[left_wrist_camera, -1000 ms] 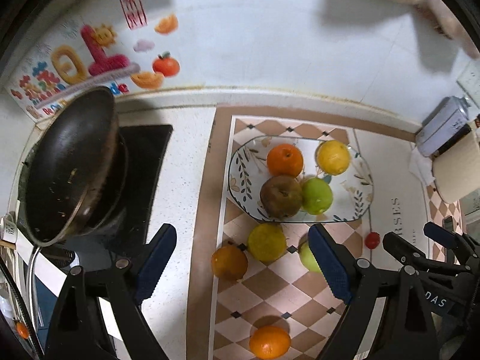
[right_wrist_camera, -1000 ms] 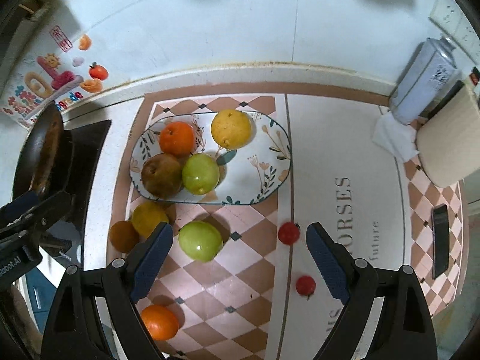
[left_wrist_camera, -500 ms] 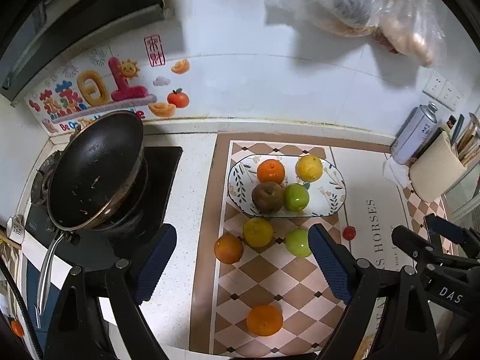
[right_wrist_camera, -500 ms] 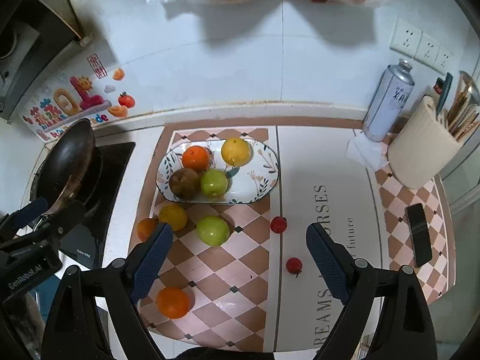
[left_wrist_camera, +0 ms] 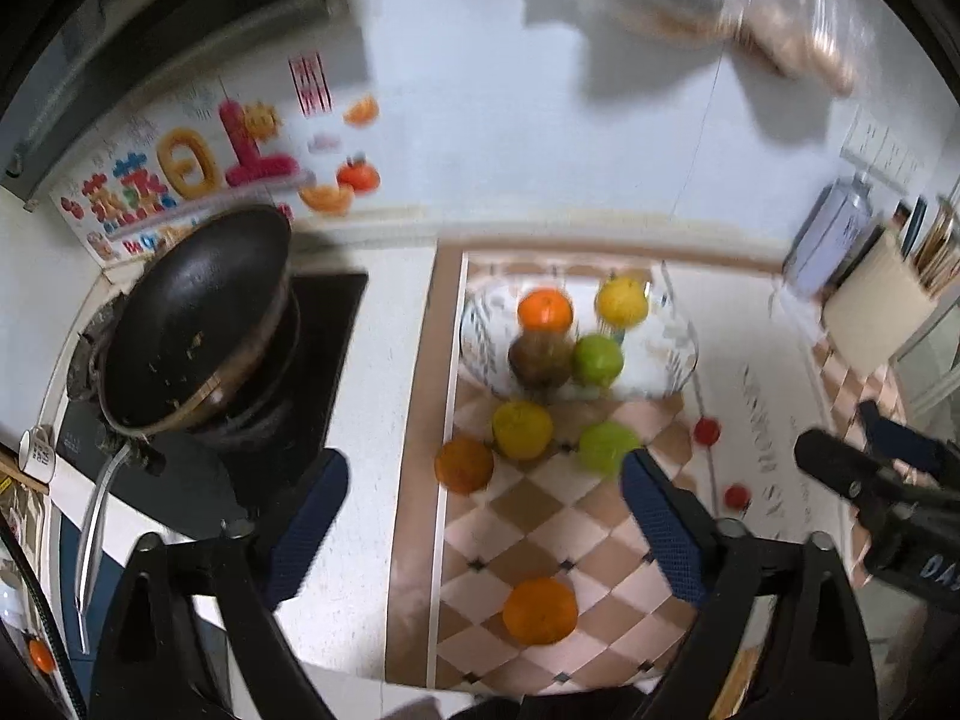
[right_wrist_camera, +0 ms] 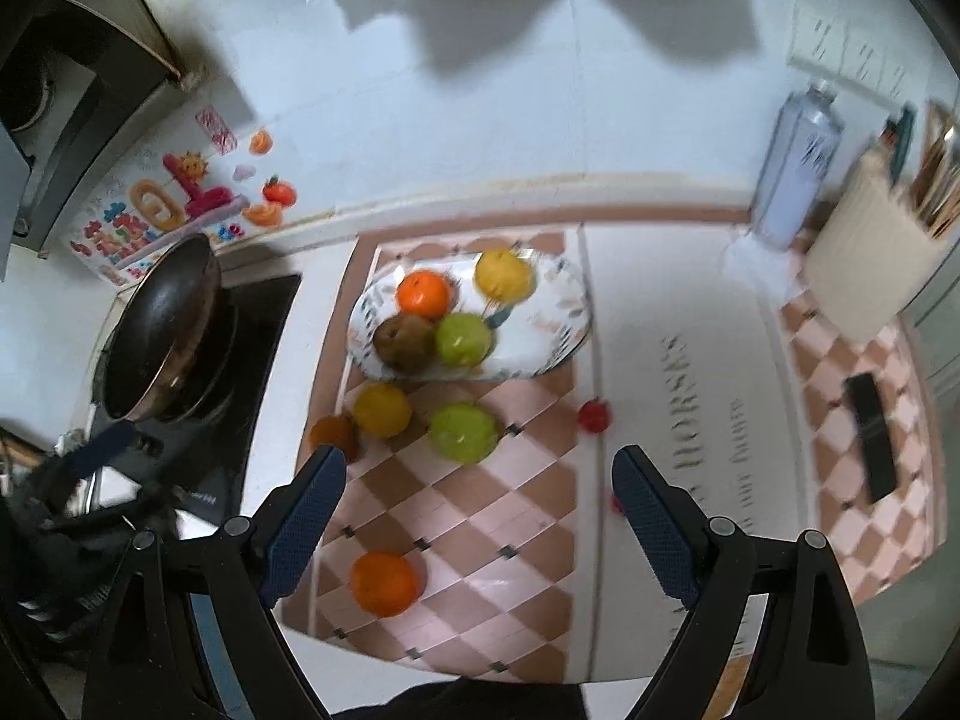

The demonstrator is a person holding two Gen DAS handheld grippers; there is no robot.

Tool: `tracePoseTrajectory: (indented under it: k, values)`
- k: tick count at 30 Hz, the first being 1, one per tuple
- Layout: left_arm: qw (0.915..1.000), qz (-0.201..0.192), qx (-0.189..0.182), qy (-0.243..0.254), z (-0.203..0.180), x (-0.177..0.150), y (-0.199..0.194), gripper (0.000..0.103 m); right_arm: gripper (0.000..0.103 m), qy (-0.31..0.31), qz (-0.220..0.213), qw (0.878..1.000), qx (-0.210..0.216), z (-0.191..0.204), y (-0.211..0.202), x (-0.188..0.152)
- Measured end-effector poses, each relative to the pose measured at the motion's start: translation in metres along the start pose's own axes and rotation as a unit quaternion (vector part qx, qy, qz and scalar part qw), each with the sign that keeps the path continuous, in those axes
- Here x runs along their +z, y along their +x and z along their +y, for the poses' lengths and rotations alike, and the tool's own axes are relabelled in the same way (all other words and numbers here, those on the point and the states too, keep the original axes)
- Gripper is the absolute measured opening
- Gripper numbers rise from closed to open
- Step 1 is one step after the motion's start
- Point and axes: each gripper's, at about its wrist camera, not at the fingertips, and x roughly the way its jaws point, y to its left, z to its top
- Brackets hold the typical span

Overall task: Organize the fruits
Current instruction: 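Lift both tools back from the plate, then grasp an orange with the left tool while the right tool grasps a green apple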

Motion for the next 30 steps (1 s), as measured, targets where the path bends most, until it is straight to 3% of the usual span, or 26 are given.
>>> tracePoseTrajectory:
  k: [4, 8, 13, 14, 15, 18, 21, 26, 28, 30]
  values:
    - [0.9967, 0.081, -0.009, 0.005, -0.004, -0.029, 0.047, 0.102, 0.093, 0.012, 0.057, 0.998, 0.027, -0.012, 0.044, -0.007]
    - [0.9787, 0.201, -0.037, 0.008, -0.013, -0.070, 0.107, 0.102, 0.093, 0.021, 0.096, 0.994, 0.037, -0.022, 0.079, -0.011]
    - [0.9618, 0.269, -0.049, 0.015, -0.030, -0.098, 0.153, 0.099, 0.093, 0.017, 0.127, 0.991, 0.044, -0.027, 0.111, -0.009]
    - [0.9585, 0.280, -0.052, 0.015, -0.033, -0.101, 0.162, 0.094, 0.093, 0.016, 0.133, 0.990, 0.045, -0.027, 0.120, -0.007]
    - [0.9567, 0.286, -0.054, 0.017, -0.035, -0.103, 0.168, 0.079, 0.093, 0.016, 0.138, 0.989, 0.046, -0.027, 0.127, -0.006]
    - [0.9501, 0.302, -0.078, 0.010, -0.042, -0.107, 0.179, 0.063, 0.092, 0.015, 0.154, 0.987, 0.051, -0.026, 0.148, 0.000]
    - [0.9550, 0.290, -0.060, 0.024, -0.047, -0.104, 0.175, 0.062, 0.092, 0.012, 0.168, 0.984, 0.056, -0.021, 0.176, 0.009]
    - [0.9579, 0.284, -0.036, -0.013, -0.025, -0.096, 0.175, 0.062, 0.087, -0.003, 0.189, 0.980, 0.058, -0.009, 0.225, 0.022]
    - [0.9580, 0.284, -0.030, -0.030, -0.016, -0.092, 0.176, 0.062, 0.067, -0.014, 0.205, 0.977, 0.053, -0.005, 0.246, 0.023]
    - [0.9564, 0.286, -0.034, -0.046, -0.010, -0.091, 0.177, 0.062, 0.065, -0.031, 0.212, 0.975, 0.060, 0.000, 0.255, 0.021]
